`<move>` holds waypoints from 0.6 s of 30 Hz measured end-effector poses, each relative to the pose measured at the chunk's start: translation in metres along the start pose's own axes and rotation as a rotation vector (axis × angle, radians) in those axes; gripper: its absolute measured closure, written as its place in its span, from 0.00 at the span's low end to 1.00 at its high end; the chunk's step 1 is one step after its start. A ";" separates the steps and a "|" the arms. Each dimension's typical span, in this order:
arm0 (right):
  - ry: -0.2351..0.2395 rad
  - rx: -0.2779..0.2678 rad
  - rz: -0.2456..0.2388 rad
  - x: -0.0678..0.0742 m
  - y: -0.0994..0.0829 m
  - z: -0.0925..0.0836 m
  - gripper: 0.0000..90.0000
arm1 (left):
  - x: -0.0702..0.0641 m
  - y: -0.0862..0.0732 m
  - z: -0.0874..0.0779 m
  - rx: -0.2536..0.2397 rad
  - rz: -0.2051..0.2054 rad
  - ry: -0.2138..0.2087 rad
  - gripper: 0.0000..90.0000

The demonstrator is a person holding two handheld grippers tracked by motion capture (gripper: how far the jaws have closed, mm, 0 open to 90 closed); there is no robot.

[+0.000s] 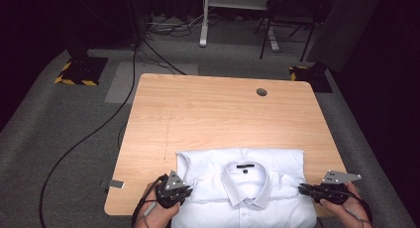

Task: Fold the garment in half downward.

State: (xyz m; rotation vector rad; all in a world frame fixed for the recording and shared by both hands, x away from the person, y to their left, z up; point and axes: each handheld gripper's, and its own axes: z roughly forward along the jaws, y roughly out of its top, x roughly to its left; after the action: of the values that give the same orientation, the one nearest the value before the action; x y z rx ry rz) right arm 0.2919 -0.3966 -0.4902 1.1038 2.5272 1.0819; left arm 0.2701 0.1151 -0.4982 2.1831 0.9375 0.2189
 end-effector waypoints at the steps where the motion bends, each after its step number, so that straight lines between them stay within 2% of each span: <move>1: -0.007 -0.005 0.000 -0.002 0.001 0.002 0.91 | 0.003 0.002 0.002 -0.006 -0.001 0.006 0.92; 11: -0.066 -0.039 -0.007 -0.031 0.028 0.027 0.91 | 0.037 0.022 0.023 -0.062 -0.011 0.062 0.92; 13: -0.075 -0.040 -0.012 -0.036 0.034 0.032 0.91 | 0.044 0.027 0.027 -0.066 -0.009 0.072 0.92; 18: -0.094 -0.052 0.011 -0.049 0.046 0.043 0.91 | 0.061 0.042 0.038 -0.064 -0.016 0.086 0.92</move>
State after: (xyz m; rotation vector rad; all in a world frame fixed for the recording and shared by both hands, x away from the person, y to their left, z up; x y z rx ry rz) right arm 0.3709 -0.3857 -0.4955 1.1282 2.4106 1.0661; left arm 0.3535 0.1161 -0.5041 2.1212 0.9820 0.3330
